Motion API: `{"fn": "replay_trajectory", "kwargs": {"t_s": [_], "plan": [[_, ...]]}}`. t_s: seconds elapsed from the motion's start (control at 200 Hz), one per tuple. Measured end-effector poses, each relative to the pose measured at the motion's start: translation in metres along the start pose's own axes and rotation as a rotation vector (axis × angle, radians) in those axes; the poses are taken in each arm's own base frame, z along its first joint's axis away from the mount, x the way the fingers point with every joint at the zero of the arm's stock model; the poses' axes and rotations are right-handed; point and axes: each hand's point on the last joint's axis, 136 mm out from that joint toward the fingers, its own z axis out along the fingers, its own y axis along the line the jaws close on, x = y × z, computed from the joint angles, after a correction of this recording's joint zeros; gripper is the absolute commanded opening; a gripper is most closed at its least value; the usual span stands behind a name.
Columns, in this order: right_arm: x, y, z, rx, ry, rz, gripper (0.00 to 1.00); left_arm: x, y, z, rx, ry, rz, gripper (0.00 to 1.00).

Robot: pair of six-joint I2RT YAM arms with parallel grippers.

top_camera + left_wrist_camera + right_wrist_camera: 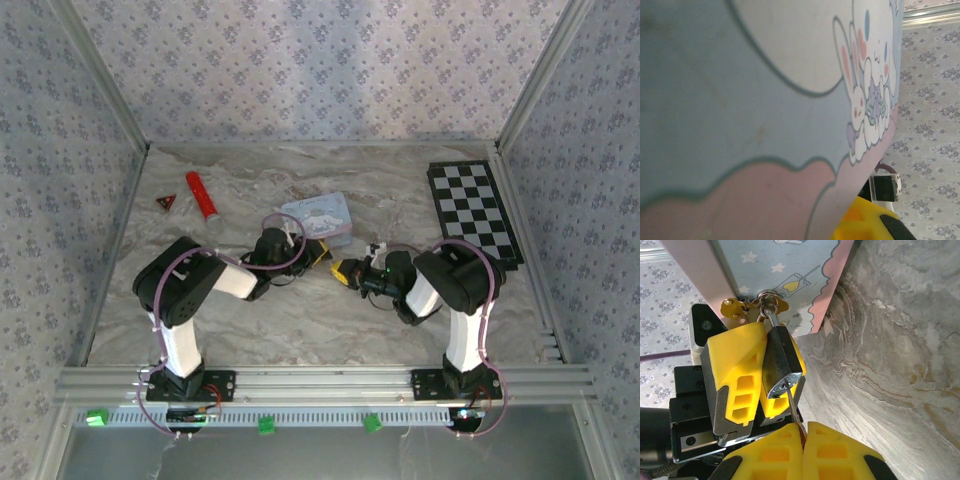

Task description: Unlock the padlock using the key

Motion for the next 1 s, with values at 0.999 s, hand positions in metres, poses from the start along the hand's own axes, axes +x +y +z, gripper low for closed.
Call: {"fn": "replay_trajectory", "kwargs": {"t_s": [0.999], "plan": [[-0.009, 0.015, -0.001, -0.032, 0.054, 0.041, 0.0, -0.006, -0.011, 0.0, 0.088, -0.036, -0.08, 0.01]]}}
